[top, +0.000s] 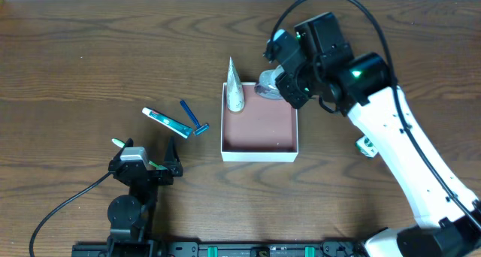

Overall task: Pack container
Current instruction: 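Lift the soap bottle and place it upright in the box beside the tube, then move the right gripper to the green soap box and grasp it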

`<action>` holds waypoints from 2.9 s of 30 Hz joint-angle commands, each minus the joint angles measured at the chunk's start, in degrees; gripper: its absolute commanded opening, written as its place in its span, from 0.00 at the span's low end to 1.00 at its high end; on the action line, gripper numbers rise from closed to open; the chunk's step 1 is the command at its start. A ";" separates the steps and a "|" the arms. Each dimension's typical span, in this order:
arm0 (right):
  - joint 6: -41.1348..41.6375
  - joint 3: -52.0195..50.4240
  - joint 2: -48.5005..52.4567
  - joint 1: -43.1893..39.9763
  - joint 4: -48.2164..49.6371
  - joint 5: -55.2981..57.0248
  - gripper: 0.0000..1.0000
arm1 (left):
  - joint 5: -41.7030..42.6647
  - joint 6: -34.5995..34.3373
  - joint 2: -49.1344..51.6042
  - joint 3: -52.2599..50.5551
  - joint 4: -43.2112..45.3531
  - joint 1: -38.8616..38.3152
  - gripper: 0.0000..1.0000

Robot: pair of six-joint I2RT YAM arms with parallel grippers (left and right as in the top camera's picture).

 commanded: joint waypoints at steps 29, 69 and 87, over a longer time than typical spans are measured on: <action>-8.04 0.07 13.79 1.79 8.83 -1.99 0.01 | -1.55 0.76 -0.35 -1.20 -2.05 0.28 0.98; 11.82 9.35 6.08 1.14 0.15 0.24 0.77 | -1.55 0.76 -0.35 -1.20 -2.05 0.28 0.98; 34.27 -3.67 2.03 -9.84 -14.62 8.94 0.78 | -1.55 0.76 -0.35 -1.20 -2.05 0.28 0.98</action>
